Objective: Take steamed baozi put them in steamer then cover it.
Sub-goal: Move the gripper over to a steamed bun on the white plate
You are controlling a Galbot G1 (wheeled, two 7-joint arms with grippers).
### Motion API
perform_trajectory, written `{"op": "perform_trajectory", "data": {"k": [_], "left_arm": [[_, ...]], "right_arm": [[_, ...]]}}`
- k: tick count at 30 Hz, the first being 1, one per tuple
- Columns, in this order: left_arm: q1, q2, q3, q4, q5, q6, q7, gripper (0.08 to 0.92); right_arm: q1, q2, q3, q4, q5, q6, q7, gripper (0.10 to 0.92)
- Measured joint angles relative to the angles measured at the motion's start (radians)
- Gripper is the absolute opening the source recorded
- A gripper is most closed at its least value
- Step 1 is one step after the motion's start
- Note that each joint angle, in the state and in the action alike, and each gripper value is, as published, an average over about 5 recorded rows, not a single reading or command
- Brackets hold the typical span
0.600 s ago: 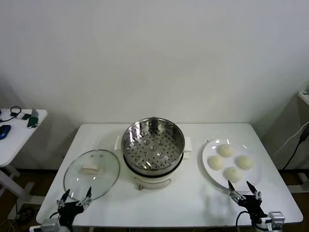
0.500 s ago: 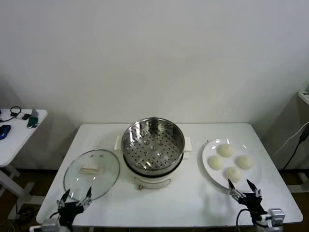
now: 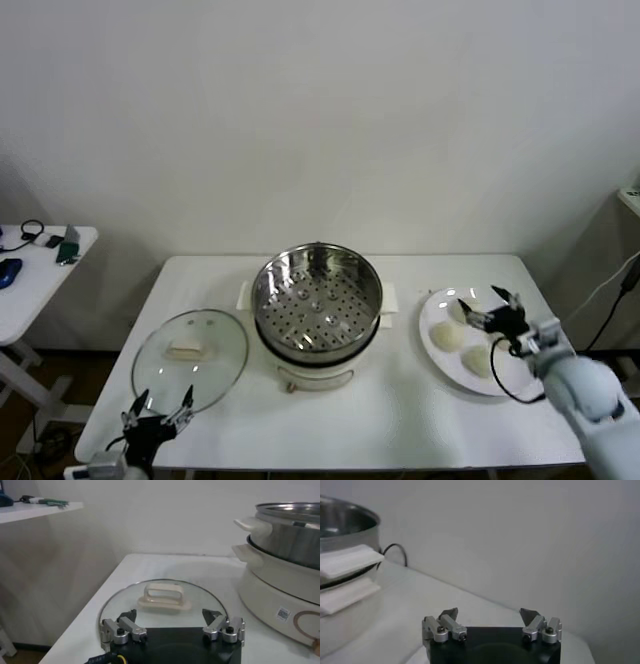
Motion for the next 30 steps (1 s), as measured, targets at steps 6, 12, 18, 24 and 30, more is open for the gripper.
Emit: {"op": "perform_trajectory", "data": {"k": [6, 12, 18, 24, 30], "left_arm": [[-0.003, -0.003, -0.002, 0.007, -0.004, -0.006, 0.002, 0.823], [-0.009, -0.004, -0.001, 0.02, -0.004, -0.01, 0.006, 0.823], [-0.012, -0.003, -0.002, 0.026, -0.004, -0.014, 0.012, 0.823], [-0.006, -0.001, -0.008, 0.032, -0.007, -0.018, 0.013, 0.823], [0.005, -0.002, -0.01, 0.033, -0.007, -0.021, 0.013, 0.823]], "right_arm": [[0.398, -0.053, -0.393, -0.206, -0.126, 0.136, -0.281, 0.823], [0.757, -0.033, -0.747, -0.396, -0.193, 0.257, -0.528, 0.823], [0.952, 0.03, -0.968, -0.546, -0.221, 0.311, -0.662, 0.823], [0.977, 0.112, -1.03, -0.678, -0.253, 0.33, -0.715, 0.823], [0.942, 0.187, -1.031, -0.792, -0.29, 0.342, -0.747, 0.823]]}}
